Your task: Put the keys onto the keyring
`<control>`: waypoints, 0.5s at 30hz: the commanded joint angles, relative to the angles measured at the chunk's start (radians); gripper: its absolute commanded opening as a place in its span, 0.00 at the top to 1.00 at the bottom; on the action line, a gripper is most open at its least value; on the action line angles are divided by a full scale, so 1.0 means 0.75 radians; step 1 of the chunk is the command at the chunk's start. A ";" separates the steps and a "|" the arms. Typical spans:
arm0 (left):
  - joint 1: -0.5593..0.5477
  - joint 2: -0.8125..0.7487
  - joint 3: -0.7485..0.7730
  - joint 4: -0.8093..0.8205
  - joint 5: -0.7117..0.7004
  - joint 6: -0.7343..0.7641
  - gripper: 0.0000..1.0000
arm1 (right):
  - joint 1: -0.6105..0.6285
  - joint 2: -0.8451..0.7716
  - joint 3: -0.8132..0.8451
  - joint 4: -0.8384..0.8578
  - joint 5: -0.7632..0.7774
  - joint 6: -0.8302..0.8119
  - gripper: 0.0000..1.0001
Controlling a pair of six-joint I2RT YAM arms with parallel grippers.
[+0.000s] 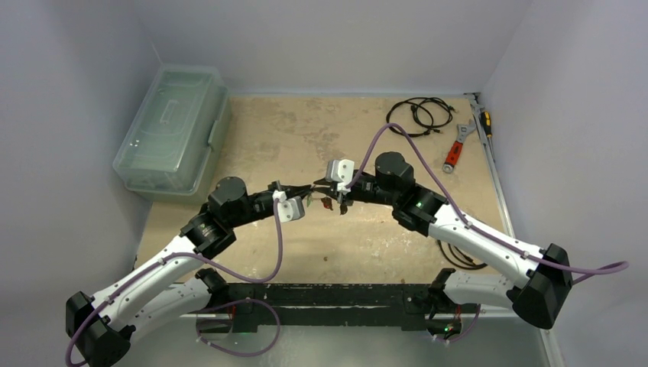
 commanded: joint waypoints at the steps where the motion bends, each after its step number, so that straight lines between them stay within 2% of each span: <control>1: 0.001 0.001 0.074 0.055 0.055 0.037 1.00 | 0.007 0.003 0.053 0.031 -0.030 -0.008 0.81; 5: 0.002 0.005 0.076 0.050 0.075 0.037 1.00 | 0.007 0.010 0.053 0.031 -0.054 -0.008 0.82; 8: 0.001 0.017 0.084 0.036 0.090 0.041 1.00 | 0.007 0.028 0.063 0.018 -0.089 -0.006 0.95; 10: 0.002 0.018 0.086 0.035 0.087 0.042 1.00 | 0.007 0.039 0.071 0.005 -0.099 -0.006 1.00; 15: 0.003 0.007 0.082 0.047 0.071 0.033 1.00 | 0.007 0.040 0.075 -0.015 -0.098 -0.005 1.00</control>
